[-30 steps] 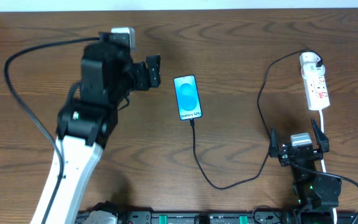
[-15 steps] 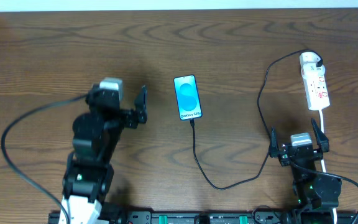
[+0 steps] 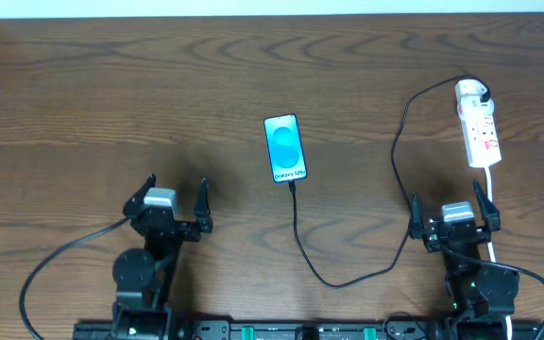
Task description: Plug charger to phone and switch on socket
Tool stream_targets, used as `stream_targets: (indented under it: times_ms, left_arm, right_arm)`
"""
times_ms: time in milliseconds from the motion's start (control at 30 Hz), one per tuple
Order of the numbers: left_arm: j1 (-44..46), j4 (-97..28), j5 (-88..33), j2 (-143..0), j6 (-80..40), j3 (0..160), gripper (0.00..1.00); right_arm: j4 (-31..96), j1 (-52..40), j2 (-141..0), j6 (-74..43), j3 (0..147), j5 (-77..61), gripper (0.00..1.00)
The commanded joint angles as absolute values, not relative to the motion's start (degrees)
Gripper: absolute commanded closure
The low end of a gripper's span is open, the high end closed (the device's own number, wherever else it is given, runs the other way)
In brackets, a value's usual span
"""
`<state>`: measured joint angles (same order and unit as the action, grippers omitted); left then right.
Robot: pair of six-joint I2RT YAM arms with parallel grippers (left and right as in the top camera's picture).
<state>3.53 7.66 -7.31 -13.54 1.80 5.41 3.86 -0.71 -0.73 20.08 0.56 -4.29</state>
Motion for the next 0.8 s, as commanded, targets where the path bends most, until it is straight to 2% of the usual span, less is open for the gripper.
stream_targets:
  times_ms: [0,233,767]
  left_arm:
    - [2.5,7.8,-6.8,-7.0,3.0,0.7,0.07]
    - [2.5,-3.8,-6.1,-1.3,3.0,0.2,0.07]
    - [2.5,-3.6,-5.9,-0.3,3.0,0.2,0.07]
  right_arm:
    - [3.9,-0.8,-0.4,19.3,0.3,-4.7,0.01]
    - [3.9,-0.8,-0.4,19.3,0.3,-4.6,0.01]
    - [3.9,-0.8,-0.4,19.3,0.3,-4.6,0.01]
